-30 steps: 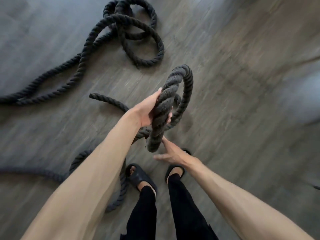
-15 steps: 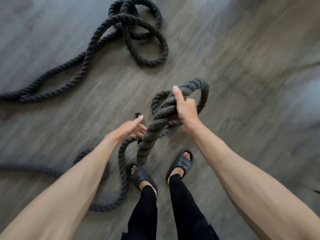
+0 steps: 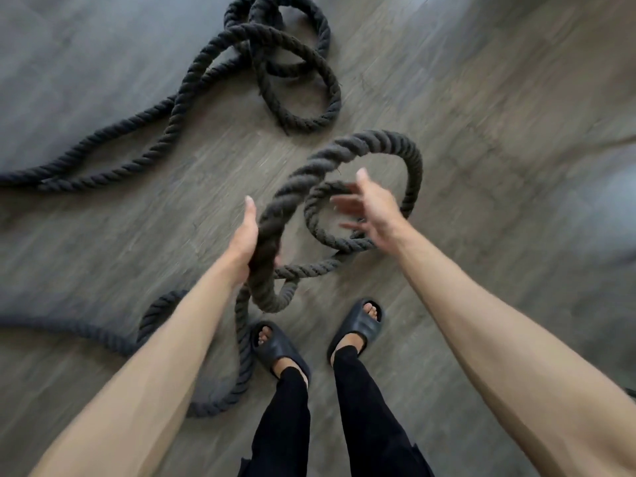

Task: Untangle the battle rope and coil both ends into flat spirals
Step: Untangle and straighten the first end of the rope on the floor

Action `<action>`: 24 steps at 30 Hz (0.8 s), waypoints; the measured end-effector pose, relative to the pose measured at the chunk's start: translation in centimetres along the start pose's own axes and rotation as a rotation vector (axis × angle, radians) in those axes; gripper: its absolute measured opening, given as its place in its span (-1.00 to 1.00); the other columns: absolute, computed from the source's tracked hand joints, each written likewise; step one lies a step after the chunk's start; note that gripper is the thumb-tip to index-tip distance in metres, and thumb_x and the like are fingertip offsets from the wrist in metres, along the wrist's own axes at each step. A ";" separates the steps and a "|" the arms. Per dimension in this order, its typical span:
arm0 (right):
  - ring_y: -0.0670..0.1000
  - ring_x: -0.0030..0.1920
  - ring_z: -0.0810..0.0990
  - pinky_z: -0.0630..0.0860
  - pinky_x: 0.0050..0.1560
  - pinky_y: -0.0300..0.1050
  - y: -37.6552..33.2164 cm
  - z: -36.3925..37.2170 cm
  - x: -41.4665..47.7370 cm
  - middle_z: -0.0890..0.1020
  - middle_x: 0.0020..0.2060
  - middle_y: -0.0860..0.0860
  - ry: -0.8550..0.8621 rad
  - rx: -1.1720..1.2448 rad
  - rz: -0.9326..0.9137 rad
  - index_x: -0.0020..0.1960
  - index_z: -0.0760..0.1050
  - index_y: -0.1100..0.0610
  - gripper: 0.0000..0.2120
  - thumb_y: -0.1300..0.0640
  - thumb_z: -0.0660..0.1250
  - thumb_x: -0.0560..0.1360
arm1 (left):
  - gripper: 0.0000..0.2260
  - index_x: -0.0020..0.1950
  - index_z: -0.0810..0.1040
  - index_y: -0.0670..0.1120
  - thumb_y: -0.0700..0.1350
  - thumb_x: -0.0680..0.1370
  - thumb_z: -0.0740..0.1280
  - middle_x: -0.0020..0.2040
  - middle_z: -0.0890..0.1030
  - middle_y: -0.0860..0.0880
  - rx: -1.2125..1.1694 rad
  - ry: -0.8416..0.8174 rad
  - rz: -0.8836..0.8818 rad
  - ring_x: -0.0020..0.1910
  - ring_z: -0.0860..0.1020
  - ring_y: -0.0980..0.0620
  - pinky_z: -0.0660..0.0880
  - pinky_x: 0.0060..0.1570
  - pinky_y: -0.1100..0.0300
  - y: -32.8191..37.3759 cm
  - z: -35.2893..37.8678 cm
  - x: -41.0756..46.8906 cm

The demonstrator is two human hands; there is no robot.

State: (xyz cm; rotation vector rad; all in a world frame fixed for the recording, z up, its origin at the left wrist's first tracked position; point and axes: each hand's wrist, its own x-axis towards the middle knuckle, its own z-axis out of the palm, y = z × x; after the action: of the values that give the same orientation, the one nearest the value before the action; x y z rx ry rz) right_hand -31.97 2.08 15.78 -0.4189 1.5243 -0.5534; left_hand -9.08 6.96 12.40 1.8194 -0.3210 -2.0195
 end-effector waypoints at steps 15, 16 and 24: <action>0.07 -0.01 0.64 0.56 -0.06 -0.01 14.2 2.8 0.2 0.72 0.01 0.15 -0.030 -0.416 0.197 0.11 0.48 0.10 -0.87 0.06 0.24 0.65 | -0.60 0.34 0.53 -0.13 -0.23 0.50 0.30 0.21 0.60 -0.11 0.444 0.999 0.379 0.16 0.56 0.03 0.46 0.23 0.29 12.7 -19.4 4.3; 0.09 0.00 0.65 0.55 -0.07 -0.02 14.8 2.6 0.5 0.72 0.00 0.16 -0.010 -0.430 0.209 0.10 0.47 0.10 -0.88 0.07 0.23 0.65 | -0.61 0.30 0.57 -0.12 -0.25 0.49 0.25 0.09 0.63 -0.11 0.491 1.004 0.366 0.06 0.59 0.05 0.48 0.13 0.34 12.3 -20.9 4.0; 0.14 -0.05 0.68 0.53 -0.16 -0.04 17.5 5.1 2.5 0.74 -0.12 0.11 0.064 -0.604 0.236 -0.10 0.50 0.06 -0.87 0.10 0.24 0.61 | -0.74 0.04 0.69 -0.14 -0.31 0.49 0.24 -0.07 0.69 -0.20 0.599 0.649 0.270 -0.01 0.64 -0.23 0.49 -0.10 0.19 2.3 -16.8 7.0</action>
State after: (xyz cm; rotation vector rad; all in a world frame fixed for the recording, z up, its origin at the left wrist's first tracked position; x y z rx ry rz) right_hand -25.66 14.39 3.71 -0.6732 1.7629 0.0927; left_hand 7.35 3.40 5.02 2.4879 -0.9740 -1.1199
